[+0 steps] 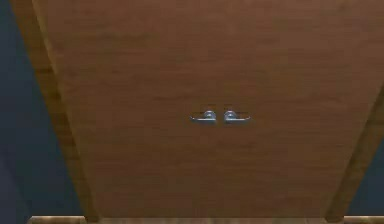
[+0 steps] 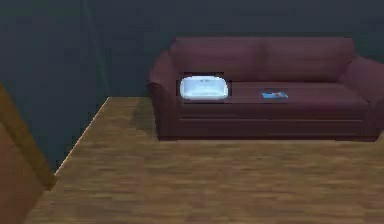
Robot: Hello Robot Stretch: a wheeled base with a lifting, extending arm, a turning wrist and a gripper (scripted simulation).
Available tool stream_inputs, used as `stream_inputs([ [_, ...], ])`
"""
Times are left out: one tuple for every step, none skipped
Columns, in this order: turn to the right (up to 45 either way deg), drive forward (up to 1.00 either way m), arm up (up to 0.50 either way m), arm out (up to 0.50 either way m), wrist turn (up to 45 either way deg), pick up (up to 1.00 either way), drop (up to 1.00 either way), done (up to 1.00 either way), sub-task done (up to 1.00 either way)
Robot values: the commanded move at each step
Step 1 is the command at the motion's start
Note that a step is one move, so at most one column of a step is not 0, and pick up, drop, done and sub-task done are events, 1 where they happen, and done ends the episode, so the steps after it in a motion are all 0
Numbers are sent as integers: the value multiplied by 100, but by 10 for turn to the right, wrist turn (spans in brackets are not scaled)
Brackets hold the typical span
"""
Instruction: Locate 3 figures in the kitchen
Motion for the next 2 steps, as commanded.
stream_inputs([
  [-450,0,0,0,0,0,0,0,0],
  [-450,0,0,0,0,0,0,0,0],
])
